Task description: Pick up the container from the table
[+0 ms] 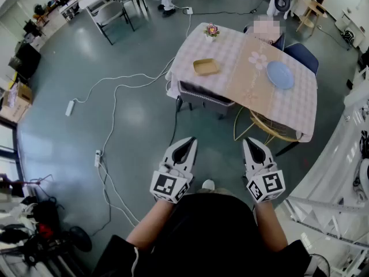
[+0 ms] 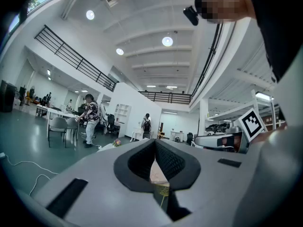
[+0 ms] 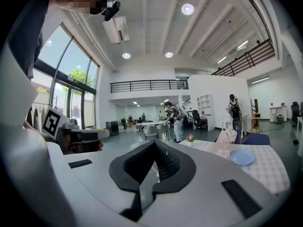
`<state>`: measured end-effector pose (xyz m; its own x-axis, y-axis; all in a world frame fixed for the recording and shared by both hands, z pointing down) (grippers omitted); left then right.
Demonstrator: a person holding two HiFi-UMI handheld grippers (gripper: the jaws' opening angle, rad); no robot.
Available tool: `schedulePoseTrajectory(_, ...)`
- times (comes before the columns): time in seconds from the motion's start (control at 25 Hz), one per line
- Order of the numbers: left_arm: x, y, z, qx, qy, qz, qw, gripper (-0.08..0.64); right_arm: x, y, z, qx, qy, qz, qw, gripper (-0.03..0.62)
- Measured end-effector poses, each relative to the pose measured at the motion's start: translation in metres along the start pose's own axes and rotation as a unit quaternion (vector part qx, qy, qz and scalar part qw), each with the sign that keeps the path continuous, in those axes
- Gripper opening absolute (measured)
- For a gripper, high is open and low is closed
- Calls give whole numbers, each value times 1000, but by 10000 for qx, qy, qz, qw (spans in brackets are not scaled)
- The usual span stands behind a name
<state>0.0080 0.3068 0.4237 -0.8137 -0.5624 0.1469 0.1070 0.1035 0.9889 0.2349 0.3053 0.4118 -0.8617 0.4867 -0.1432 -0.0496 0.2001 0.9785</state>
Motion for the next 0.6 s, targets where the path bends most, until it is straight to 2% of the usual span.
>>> schedulePoseTrajectory(0.32,-4,5,-1,192,22,34,9998,5,-7,0,10,-228,12,-113,9997,-2)
schedulePoseTrajectory(0.6,-4,6,-3,170,-40,-7,9998,9,-19,9,12,-67,2,-106,9999,0)
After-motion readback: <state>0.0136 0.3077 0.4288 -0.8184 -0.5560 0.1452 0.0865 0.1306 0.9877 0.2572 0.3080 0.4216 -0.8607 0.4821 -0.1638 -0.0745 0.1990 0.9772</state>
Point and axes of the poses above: the fingertips, and each gripper's own axes: z backward along the fingers, x to its left, y out of its underside, the point moved 6 cm from there along z, backward along the fingers, and after that the axes turned 4 degrees about -z, right-handed, at the moved point
